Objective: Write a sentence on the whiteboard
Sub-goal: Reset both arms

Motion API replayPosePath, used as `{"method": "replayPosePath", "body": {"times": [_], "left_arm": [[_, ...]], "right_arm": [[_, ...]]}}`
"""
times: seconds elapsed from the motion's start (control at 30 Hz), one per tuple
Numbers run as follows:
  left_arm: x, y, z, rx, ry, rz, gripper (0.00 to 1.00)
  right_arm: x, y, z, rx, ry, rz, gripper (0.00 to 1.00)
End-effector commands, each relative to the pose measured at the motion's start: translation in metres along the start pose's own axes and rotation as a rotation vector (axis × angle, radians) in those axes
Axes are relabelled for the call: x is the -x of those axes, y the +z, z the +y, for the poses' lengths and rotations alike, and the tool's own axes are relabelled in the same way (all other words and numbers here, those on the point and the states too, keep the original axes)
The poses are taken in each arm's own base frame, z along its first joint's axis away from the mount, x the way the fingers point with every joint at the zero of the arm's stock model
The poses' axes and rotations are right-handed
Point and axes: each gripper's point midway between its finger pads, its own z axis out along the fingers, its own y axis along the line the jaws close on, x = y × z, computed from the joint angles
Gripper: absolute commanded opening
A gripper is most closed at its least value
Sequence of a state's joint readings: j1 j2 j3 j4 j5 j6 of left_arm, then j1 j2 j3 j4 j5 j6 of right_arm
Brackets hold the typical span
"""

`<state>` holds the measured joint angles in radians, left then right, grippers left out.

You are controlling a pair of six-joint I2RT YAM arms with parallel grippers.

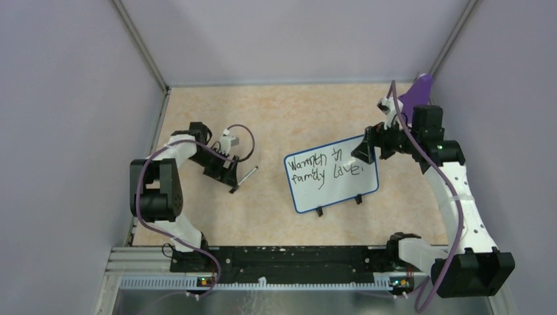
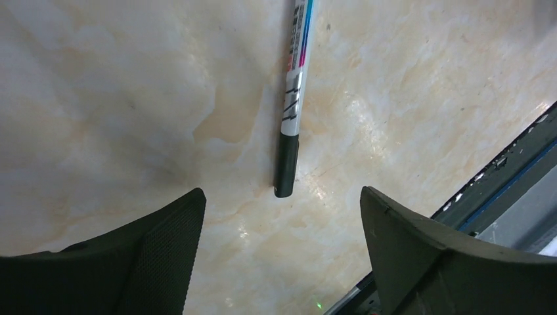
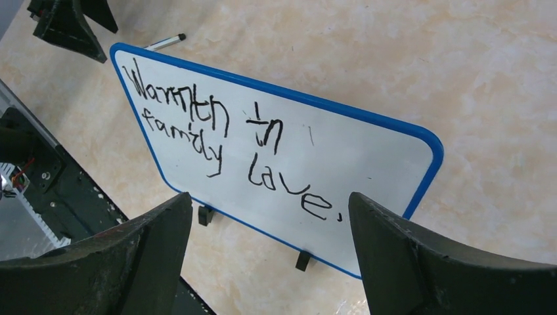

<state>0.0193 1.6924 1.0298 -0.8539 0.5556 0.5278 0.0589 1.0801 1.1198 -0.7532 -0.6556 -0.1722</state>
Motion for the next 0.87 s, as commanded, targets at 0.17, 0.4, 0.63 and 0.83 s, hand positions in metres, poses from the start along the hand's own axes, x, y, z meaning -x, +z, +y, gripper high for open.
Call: {"method": "replayPosePath", "body": {"times": [0.17,0.4,0.63,0.83], "left_arm": [[0.104,-0.09,-0.024,0.022,0.115,-0.274,0.99],[0.175,-0.172,-0.011,0.091,0.103,-0.551,0.99],[0.173,-0.184,0.024,0.178,-0.01,-0.651,0.99],[0.158,-0.178,0.033,0.222,-0.046,-0.671,0.99]], "right_arm": [[0.035,-0.033,-0.039,-0.064,0.023,-0.105,0.86],[0.034,-0.057,-0.09,-0.171,0.041,-0.117,0.86],[-0.007,-0.057,-0.132,-0.196,0.138,-0.077,0.85],[-0.03,-0.049,-0.144,-0.194,0.169,-0.043,0.85]]}}
